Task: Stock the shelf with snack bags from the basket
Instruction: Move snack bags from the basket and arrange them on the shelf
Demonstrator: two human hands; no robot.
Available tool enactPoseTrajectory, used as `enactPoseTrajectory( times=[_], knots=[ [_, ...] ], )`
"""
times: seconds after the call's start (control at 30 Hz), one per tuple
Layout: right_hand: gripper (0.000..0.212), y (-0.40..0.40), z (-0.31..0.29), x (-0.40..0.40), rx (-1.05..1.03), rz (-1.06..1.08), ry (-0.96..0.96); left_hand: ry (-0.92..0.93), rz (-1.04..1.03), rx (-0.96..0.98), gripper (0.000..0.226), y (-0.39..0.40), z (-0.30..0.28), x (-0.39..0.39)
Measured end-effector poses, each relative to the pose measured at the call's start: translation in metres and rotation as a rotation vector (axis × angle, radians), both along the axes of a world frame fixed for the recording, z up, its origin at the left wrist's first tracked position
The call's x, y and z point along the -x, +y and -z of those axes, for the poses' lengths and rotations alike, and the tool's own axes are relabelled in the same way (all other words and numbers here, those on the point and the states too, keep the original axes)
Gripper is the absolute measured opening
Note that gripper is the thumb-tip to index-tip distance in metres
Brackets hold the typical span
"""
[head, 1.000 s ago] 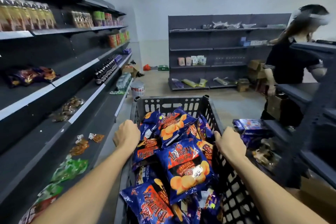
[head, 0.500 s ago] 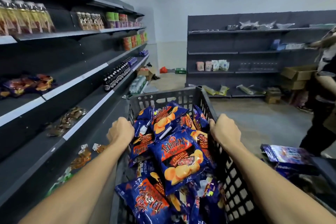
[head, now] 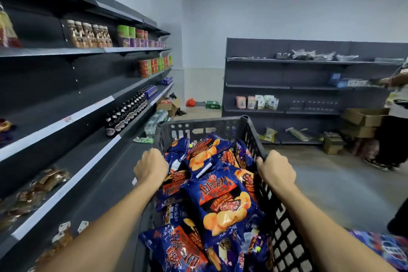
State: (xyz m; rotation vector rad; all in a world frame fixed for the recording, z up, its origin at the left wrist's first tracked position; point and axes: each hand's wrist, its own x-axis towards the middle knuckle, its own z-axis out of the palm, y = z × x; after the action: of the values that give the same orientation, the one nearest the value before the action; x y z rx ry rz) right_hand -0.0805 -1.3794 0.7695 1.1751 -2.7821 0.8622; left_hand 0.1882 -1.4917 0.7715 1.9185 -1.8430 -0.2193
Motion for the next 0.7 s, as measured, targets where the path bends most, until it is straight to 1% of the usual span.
enactPoseTrajectory(
  times=[0.17,0.3,0.4,0.57,0.7],
  knots=[
    [0.031,-0.103,0.003,0.011,0.008,0.026,-0.012,-0.012,0.035,0.007,0.014,-0.111,-0.003,0.012],
    [0.031,-0.189,0.019,0.025,0.018,0.028,-0.029,-0.015,0.042,0.023,0.014,-0.201,0.014,0.025],
    [0.032,-0.255,0.039,0.040,0.007,0.021,-0.033,-0.005,0.047,-0.005,0.014,-0.267,0.032,0.041],
    [0.031,-0.380,0.064,0.074,-0.017,-0.001,-0.084,-0.003,0.040,-0.059,0.009,-0.387,0.054,0.073],
    [0.029,-0.492,0.059,0.099,-0.045,-0.052,-0.082,-0.035,0.001,-0.073,0.012,-0.484,0.046,0.092]
  ],
)
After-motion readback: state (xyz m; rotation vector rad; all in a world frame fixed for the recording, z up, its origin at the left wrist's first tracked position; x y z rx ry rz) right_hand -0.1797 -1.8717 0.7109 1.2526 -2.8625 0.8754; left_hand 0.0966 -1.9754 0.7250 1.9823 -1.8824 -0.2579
